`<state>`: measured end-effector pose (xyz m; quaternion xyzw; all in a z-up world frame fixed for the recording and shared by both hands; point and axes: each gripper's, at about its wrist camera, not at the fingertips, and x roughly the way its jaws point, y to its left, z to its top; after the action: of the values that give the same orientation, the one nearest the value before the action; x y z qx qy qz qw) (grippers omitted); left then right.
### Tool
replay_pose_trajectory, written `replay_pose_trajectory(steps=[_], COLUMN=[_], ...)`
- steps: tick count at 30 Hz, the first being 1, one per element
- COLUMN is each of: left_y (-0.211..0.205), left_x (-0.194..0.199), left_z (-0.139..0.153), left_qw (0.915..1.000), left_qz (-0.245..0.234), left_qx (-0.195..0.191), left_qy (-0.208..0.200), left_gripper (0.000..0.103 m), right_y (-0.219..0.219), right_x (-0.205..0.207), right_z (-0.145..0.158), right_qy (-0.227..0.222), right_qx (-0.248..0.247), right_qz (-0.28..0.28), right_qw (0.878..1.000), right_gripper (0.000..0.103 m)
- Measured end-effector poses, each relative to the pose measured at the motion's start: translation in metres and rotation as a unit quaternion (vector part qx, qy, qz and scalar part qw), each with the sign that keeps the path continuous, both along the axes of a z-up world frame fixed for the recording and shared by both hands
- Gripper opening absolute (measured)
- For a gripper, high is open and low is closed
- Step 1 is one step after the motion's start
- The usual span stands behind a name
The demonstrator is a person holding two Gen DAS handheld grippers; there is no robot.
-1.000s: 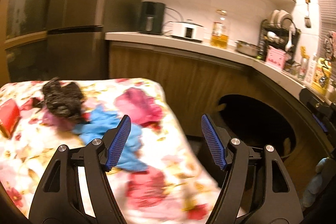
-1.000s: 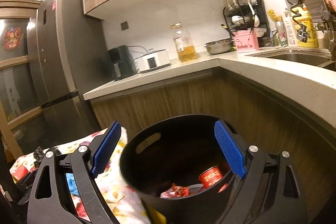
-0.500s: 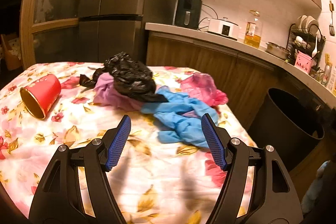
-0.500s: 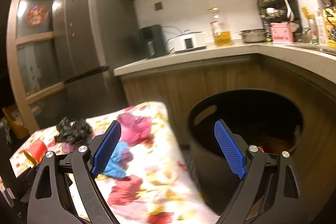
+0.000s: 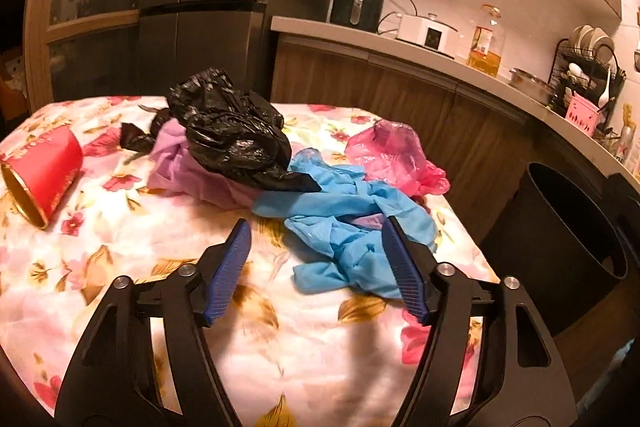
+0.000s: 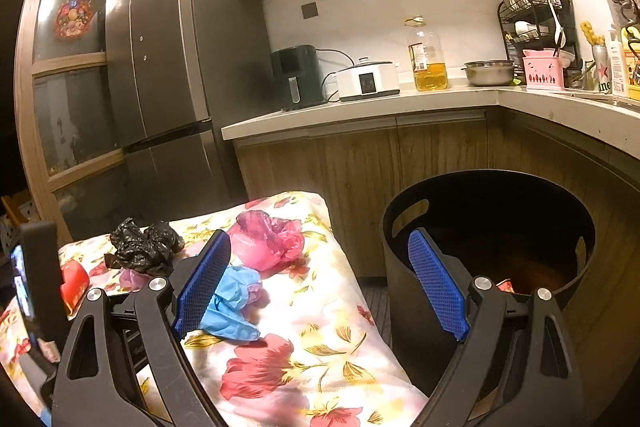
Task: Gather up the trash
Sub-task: 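Move both tools back toward the black bag and blue gloves, then grasp a blue glove with the left tool while the right tool grasps another blue glove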
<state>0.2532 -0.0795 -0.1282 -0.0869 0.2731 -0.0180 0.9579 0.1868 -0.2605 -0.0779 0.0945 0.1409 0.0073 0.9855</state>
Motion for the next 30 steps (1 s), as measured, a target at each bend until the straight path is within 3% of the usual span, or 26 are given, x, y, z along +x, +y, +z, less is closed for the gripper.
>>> replay_pose_trajectory(steps=[7,12,17,25,30], left_y=[0.004,0.007,0.017,0.052,0.072], left_x=[0.024,0.023,0.008,-0.036,-0.054], left_z=[-0.018,-0.021,-0.015,0.003,0.014], left_qw=[0.998,0.9973,0.9977,0.9982,0.9982], left_qz=[-0.016,-0.028,-0.025,-0.011,0.003], left_qx=[-0.024,-0.041,-0.05,-0.059,-0.053], left_qy=[0.056,0.055,0.038,-0.004,-0.028], left_gripper=[0.027,0.006,0.003,0.002,0.002], right_y=[0.0,0.007,0.019,0.051,0.071], right_x=[0.005,0.012,0.02,0.042,0.054], right_z=[-0.004,-0.008,-0.013,-0.028,-0.033], right_qy=[0.005,0.015,0.023,0.052,0.06], right_qx=[-0.002,-0.002,-0.008,-0.019,-0.026], right_qz=[0.003,0.012,0.028,0.067,0.084], right_qw=[1.0,1.0,0.999,0.996,0.994], right_gripper=[0.087,0.087,0.087,0.076,0.075])
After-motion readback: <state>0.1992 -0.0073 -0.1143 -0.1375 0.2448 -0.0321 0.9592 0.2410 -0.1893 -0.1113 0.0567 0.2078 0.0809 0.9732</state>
